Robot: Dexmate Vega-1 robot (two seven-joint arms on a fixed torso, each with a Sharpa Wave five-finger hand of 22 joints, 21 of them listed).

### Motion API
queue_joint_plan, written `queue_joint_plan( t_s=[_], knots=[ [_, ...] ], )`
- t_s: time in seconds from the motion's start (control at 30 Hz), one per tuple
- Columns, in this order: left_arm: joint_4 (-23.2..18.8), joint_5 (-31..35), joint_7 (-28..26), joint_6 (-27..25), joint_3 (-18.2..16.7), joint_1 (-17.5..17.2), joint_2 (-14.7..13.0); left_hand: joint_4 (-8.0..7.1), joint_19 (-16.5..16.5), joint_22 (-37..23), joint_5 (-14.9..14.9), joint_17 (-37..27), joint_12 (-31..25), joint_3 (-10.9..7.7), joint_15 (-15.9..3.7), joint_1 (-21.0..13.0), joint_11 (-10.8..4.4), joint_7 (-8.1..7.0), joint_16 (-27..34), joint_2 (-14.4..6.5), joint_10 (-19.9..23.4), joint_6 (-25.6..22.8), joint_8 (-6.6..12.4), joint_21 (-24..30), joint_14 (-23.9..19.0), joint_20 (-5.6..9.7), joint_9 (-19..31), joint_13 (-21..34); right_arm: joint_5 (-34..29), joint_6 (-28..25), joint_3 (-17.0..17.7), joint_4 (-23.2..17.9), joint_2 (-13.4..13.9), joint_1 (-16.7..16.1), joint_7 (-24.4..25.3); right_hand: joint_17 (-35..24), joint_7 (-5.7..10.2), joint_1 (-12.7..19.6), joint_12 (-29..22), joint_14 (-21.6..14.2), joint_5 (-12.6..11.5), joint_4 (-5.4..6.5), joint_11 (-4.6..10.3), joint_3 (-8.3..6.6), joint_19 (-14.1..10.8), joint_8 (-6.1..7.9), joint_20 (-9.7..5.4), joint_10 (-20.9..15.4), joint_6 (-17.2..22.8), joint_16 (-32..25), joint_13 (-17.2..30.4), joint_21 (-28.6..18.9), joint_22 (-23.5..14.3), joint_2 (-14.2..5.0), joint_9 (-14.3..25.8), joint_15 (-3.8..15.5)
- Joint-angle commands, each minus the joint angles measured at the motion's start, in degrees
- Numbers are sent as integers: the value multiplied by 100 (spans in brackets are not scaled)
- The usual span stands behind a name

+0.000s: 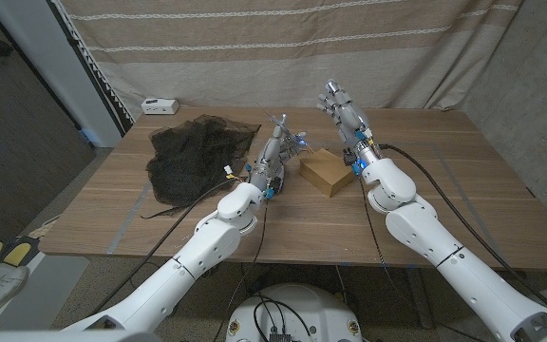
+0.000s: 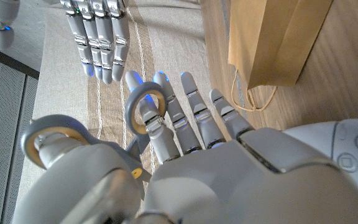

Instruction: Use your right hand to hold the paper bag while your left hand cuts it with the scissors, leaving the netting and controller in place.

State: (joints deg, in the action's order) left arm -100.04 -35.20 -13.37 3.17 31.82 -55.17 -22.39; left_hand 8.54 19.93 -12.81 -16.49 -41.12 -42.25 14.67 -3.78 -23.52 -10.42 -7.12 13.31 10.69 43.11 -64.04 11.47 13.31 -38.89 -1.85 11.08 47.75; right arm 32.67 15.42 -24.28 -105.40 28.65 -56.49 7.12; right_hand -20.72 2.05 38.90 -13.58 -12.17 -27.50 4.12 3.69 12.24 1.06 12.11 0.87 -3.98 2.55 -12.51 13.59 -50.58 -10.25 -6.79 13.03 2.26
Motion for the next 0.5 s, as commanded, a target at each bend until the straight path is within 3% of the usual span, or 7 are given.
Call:
queue_joint_plan(
  t_s=[0.03,0.2,0.27,0.43,0.5],
  knots=[
    [-124,21,52,-144,22,14,-121,-7,31,-19,7,-14,-56,91,-651,24,-4,714,-2,-4,-30,677,45,-24,-37,-32,32,39,-36,91,68,-52,14,-55,38,-10,18,-46,-31,-3,2,-11,44,52,21,13,60,-14,-51,-41,-3,27,-34,15,21,192],
    [-96,14,112,-80,29,25,-103,-10,31,-21,1,-12,-56,129,-655,26,-4,716,-3,-13,-20,668,47,-23,-33,-35,35,21,-62,140,88,-62,15,-83,53,-2,16,-63,-26,2,4,-8,57,59,23,11,65,4,-60,-41,-5,38,-35,15,20,194],
    [-92,16,128,-69,32,31,-102,-14,30,-23,-14,-8,-66,181,-672,18,-57,597,9,-35,7,550,89,-22,-62,-37,40,1,-49,134,100,-83,16,-106,71,0,16,-67,-27,2,4,-8,60,60,20,11,62,3,-60,-41,-5,40,-35,15,19,192],
    [-39,8,178,-4,43,50,-63,-10,35,-24,-28,-4,-73,217,-694,-6,-104,531,13,-49,-14,564,77,-18,-73,-32,41,15,-68,130,117,-105,24,-148,115,7,18,-80,-31,6,6,-7,50,65,20,14,67,-3,-55,-41,-7,49,-35,13,18,192],
    [-9,-12,231,22,51,63,-51,0,38,-25,-49,0,-73,253,-701,-55,-119,394,10,-68,7,525,84,-16,-65,-28,40,-17,-46,115,123,-115,20,-159,124,11,15,-85,-33,1,6,-7,53,66,17,15,65,-6,-53,-43,-7,53,-35,12,18,188]
  ],
)
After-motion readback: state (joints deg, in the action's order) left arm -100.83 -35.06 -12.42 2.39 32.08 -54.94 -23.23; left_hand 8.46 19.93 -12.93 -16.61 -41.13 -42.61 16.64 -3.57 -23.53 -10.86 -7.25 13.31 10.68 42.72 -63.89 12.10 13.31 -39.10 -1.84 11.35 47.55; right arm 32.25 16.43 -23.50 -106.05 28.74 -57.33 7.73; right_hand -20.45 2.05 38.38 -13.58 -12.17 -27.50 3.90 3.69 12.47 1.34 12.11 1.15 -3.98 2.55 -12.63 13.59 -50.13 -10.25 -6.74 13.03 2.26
